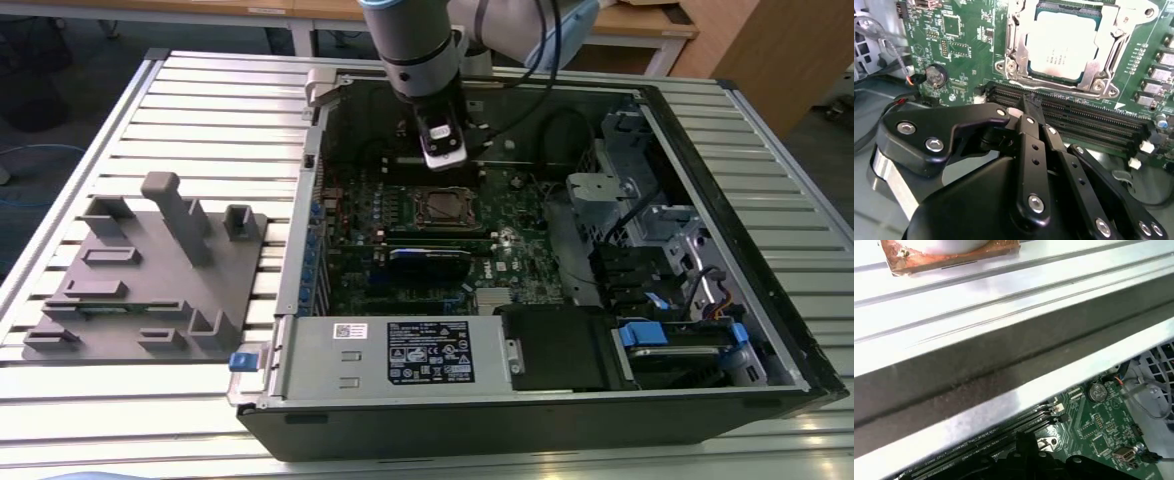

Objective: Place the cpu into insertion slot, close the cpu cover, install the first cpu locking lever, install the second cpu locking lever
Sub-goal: 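Install the first cpu locking lever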

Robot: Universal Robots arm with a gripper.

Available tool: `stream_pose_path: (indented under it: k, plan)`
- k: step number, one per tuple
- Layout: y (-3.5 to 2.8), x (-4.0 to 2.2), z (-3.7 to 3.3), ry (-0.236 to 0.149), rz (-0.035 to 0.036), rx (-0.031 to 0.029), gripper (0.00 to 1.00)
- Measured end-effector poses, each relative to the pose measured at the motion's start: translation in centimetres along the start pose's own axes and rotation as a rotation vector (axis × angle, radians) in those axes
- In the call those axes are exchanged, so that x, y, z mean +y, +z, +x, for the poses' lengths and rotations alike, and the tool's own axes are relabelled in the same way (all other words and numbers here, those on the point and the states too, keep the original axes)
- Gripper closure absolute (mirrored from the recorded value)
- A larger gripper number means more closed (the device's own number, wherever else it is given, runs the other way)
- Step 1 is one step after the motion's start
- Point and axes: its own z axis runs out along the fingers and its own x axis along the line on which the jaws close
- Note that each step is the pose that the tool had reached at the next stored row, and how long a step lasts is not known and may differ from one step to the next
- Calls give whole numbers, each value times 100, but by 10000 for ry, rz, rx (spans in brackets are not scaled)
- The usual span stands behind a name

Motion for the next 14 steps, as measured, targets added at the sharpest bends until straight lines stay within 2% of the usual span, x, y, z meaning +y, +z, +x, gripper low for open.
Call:
stream_pose_path:
  k: [10, 12, 14]
  plan:
    - [-2, 1, -1, -4, 7, -2, 90]
    - [-2, 1, -1, -21, 84, -12, 90]
    - [0, 3, -6, -44, 220, 17, 90]
